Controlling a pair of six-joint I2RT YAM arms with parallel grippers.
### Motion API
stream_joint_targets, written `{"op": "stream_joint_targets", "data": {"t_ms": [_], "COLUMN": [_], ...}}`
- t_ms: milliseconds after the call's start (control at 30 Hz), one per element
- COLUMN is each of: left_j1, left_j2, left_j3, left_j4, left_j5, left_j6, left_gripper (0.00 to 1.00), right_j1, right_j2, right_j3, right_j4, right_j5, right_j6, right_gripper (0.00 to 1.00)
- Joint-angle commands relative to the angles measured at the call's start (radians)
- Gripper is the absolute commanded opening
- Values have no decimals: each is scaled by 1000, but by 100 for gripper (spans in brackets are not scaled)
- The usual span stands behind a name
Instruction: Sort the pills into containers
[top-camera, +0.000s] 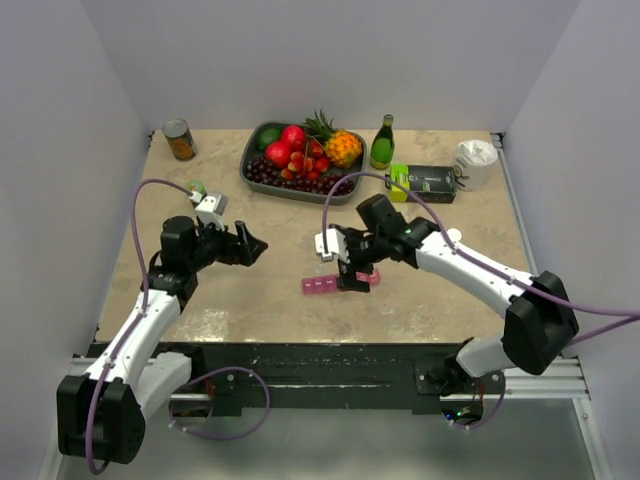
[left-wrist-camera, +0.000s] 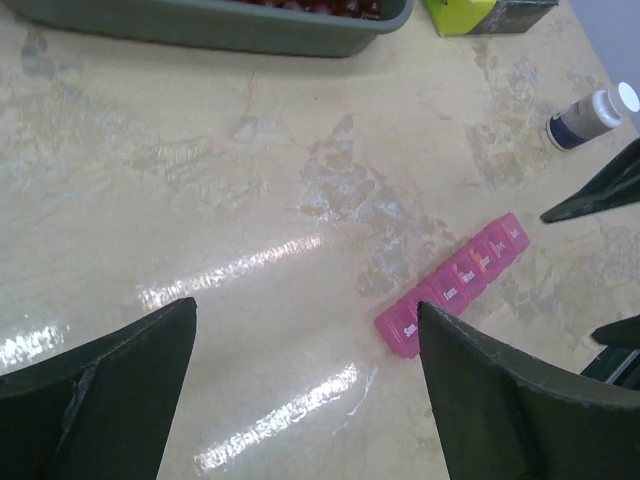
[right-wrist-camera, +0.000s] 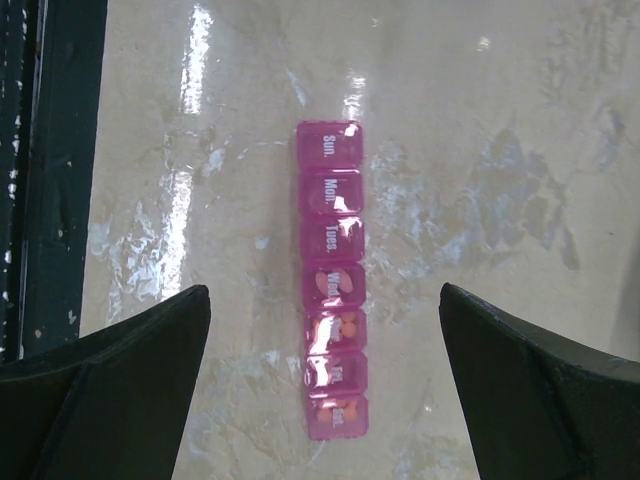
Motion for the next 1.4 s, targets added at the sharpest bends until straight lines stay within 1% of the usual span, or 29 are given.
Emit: {"op": "stream_joint_targets", "data": {"t_ms": [0,67,100,200,300,367,400,433,467,567,600,767,900,1133,1267,1300,1367], "left_j1": [-3,-3,-3,-5,-5,-11,-20,-25,-31,-52,-61,-107,-159,-207,-239,-255,-267], "left_j2": [-8,-8,-3,32,77,80,74,63,60,84,94,153,199,276,342,353,390], "left_j3": [4,-22,-34,-36,-38,-64,-105,-125,-142,-166,-165,-168,-196,-180,-163,-166,-167], "left_j4": [-47,-27,-18,-30,-39,-12,48,73,94,116,117,165,240,274,303,330,376], "left_j5": [-43,-31,-18,15,48,60,61,64,61,49,52,23,9,-24,-18,-17,-8], "left_j6": [-109,-174,-184,-196,-216,-262,-282,-300,-328,-337,-336,-363,-397,-409,-423,-431,-449], "left_gripper": [94,91,89,86,82,81,78,77,76,72,70,66,64,59,59,59,59], "right_j1": [75,93,96,112,130,130,130,130,130,130,132,130,130,130,130,132,130], "right_j2": [33,50,56,79,96,99,99,108,116,159,174,228,254,283,292,297,308], "right_j3": [-24,-30,-30,-38,-65,-91,-102,-113,-127,-128,-122,-89,-73,-53,-44,-39,-30], "right_j4": [127,141,144,147,181,211,222,239,247,273,271,274,276,274,274,273,267], "right_j5": [144,173,177,187,241,253,255,247,241,233,232,220,197,183,180,180,181], "right_j6": [-17,-19,-19,-17,-16,-11,-14,-17,-27,-42,-47,-50,-42,-19,-1,2,4], "right_gripper": [99,99,99,99,97,97,97,97,96,95,93,91,89,79,72,68,66]}}
